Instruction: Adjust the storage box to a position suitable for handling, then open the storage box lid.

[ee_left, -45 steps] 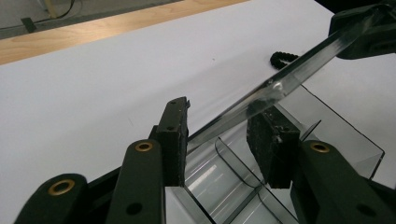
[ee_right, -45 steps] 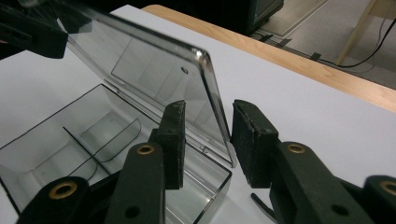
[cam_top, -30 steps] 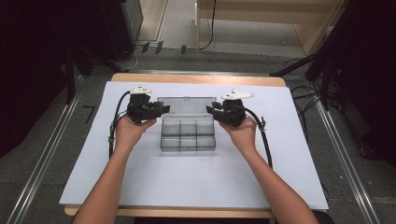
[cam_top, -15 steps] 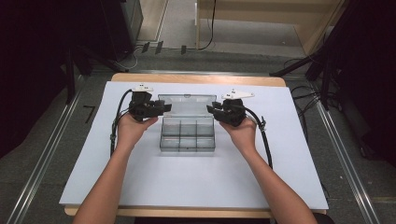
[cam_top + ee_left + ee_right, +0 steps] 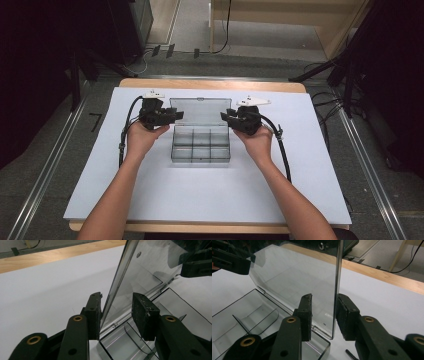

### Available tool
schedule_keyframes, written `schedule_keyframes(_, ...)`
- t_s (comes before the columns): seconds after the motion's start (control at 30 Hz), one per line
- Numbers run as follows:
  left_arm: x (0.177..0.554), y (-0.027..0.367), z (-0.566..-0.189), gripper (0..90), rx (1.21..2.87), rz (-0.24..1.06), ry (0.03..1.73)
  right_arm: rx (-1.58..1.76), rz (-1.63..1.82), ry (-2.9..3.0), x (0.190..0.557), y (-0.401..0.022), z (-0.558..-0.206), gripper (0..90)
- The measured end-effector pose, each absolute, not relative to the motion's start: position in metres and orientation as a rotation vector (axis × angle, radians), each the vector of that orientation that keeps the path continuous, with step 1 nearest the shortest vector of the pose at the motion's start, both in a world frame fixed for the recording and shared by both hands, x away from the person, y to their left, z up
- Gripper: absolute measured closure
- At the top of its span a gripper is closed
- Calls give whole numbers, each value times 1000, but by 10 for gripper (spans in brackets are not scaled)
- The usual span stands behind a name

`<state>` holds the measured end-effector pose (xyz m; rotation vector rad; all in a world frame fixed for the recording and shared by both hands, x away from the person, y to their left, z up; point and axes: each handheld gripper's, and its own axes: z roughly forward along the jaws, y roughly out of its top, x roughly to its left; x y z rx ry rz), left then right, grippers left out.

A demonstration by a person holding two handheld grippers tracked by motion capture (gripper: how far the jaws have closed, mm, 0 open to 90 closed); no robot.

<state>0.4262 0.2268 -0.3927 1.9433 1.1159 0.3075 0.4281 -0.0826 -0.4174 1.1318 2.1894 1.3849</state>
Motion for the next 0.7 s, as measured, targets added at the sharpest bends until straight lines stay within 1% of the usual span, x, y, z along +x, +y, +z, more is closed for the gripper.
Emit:
schedule_keyframes(0.33, 430, 227, -396, 607, 1925, 307, 1120, 1139, 1378, 2186, 431, -80, -422, 658)
schedule_keyframes(0.7, 433, 226, -400, 609, 1921, 300, 1133, 1161, 1379, 2173, 434, -78, -424, 657)
